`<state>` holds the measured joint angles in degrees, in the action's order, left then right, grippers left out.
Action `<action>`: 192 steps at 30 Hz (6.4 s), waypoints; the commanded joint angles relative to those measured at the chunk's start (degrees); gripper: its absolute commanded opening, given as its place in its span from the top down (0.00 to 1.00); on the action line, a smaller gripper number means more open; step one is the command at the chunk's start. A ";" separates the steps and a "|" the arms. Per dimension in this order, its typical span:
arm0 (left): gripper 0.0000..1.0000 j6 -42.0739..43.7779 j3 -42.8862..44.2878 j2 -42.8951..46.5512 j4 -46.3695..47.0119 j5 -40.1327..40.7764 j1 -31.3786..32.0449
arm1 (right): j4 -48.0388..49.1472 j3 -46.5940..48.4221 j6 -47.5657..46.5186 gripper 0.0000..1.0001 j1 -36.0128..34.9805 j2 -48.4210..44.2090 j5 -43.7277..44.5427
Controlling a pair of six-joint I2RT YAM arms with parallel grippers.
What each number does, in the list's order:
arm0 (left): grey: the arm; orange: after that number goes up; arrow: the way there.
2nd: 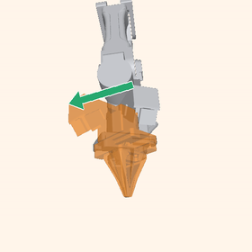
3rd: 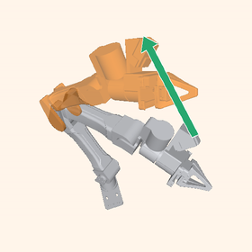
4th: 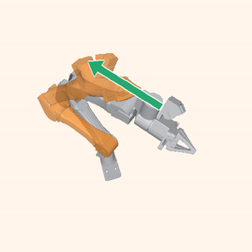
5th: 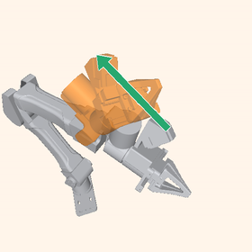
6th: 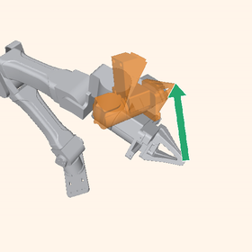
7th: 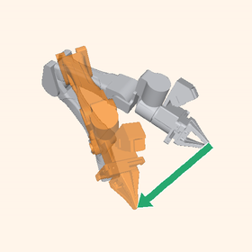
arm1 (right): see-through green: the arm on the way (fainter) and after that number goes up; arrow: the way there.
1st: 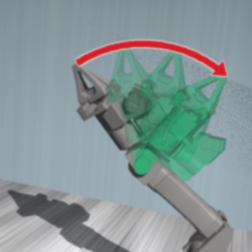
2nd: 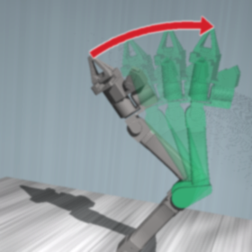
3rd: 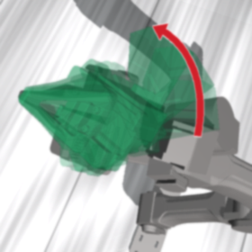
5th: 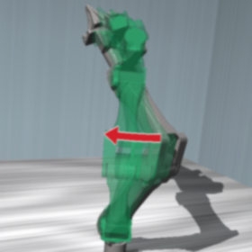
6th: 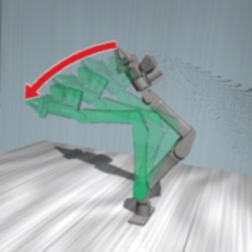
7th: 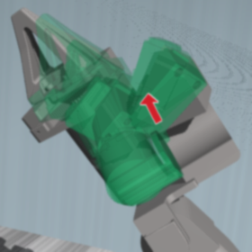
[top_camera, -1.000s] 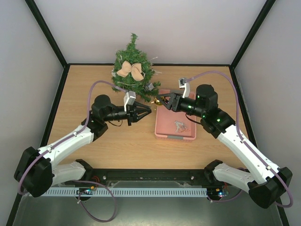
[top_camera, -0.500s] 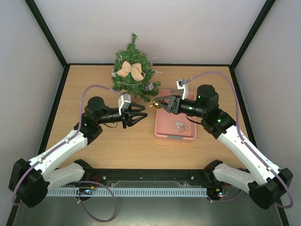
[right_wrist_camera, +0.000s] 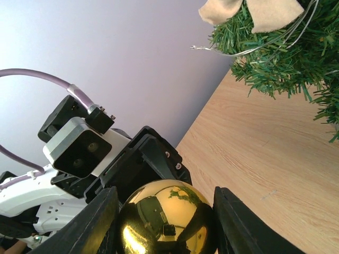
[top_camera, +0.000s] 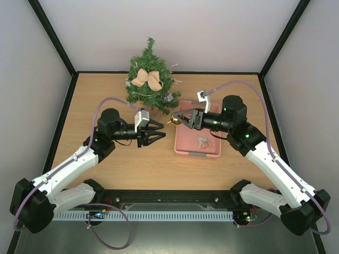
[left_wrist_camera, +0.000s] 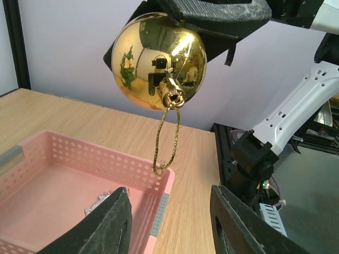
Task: Decorate the small christmas tree
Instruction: Hang the decoration item on the Christmas tree.
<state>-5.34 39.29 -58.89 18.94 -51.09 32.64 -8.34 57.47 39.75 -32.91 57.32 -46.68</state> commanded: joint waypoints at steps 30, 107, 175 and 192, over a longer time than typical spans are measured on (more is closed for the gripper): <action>0.98 -1.69 1.85 1.21 3.06 5.41 -3.24 | 5.35 -1.00 0.66 0.59 -0.05 0.47 4.03; 0.96 -7.58 11.43 -13.03 -5.89 23.33 -7.76 | 15.41 7.53 -13.85 0.59 -0.05 22.64 23.29; 0.60 -4.70 8.96 -9.57 -7.32 23.63 -7.74 | 3.79 -1.41 -16.55 0.32 -0.05 9.47 29.85; 0.26 -11.96 1.59 -0.27 -7.73 31.33 -13.98 | -10.20 -7.42 -14.83 0.03 -0.01 3.32 40.24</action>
<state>-13.52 43.90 -61.52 9.98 -22.79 21.65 -12.75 50.70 25.15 -32.97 61.10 -11.20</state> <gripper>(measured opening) 0.735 0.897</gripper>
